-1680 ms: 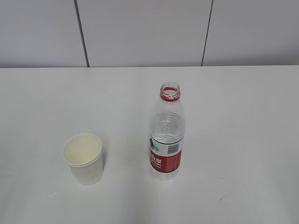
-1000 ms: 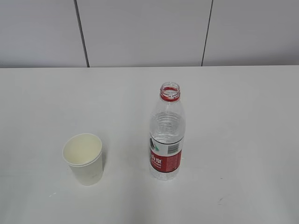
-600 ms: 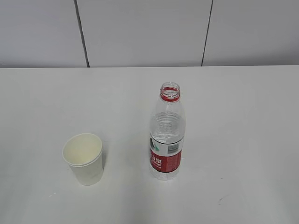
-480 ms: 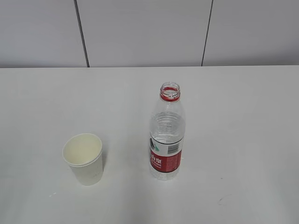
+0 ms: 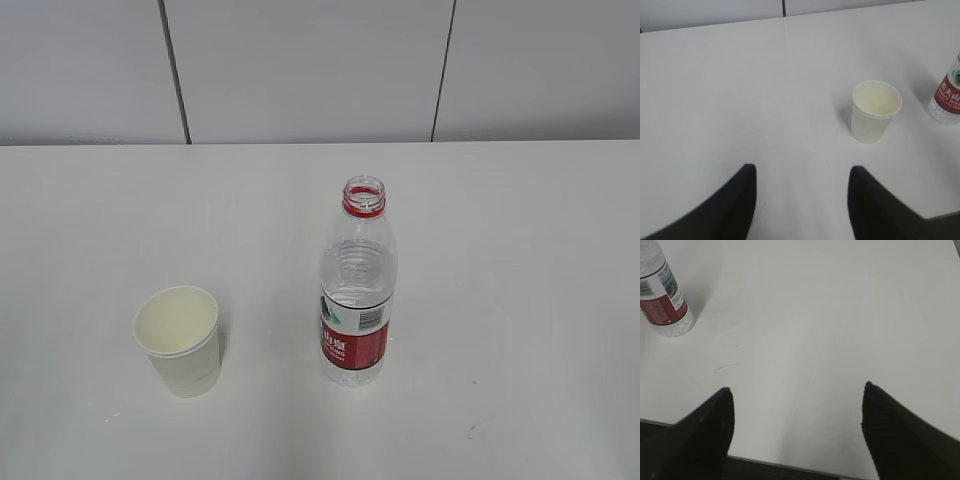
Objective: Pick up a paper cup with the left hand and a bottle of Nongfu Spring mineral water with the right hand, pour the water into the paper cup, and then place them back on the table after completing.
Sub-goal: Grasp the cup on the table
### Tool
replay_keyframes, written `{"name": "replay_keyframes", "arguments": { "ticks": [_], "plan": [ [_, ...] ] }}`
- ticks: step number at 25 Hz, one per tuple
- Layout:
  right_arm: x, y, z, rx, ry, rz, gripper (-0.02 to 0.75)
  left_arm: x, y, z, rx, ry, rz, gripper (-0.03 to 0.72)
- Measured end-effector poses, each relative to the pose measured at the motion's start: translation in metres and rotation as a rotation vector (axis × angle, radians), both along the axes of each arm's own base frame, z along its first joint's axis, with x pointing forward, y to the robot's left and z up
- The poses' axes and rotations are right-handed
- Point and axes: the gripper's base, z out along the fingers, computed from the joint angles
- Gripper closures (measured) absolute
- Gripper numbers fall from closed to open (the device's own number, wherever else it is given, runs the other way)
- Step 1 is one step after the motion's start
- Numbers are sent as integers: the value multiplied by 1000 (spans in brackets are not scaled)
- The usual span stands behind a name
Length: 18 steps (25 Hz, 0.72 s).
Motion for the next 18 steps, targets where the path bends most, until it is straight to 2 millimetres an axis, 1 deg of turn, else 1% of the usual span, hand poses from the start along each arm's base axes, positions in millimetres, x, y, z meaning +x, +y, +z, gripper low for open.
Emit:
{"name": "replay_keyframes", "arguments": {
  "ticks": [5,7,10,12,15,18],
  "plan": [
    [0,0,0,0,0,0,150,0,0,0,-2,-1,-1,309],
    [0,0,0,0,0,0,150,0,0,0,-2,-1,-2,276],
    [0,0,0,1,0,0,150,0,-1,0,-8,-4,-5,175],
    [0,0,0,3,-5,2,150,0,-1,1,-15,-10,-9,131],
    [0,0,5,4,-31,3,150,1,-2,7,-32,-64,-12,110],
    [0,1,7,-14,-60,16,150,5,-3,17,-72,-182,-10,108]
  ]
}}
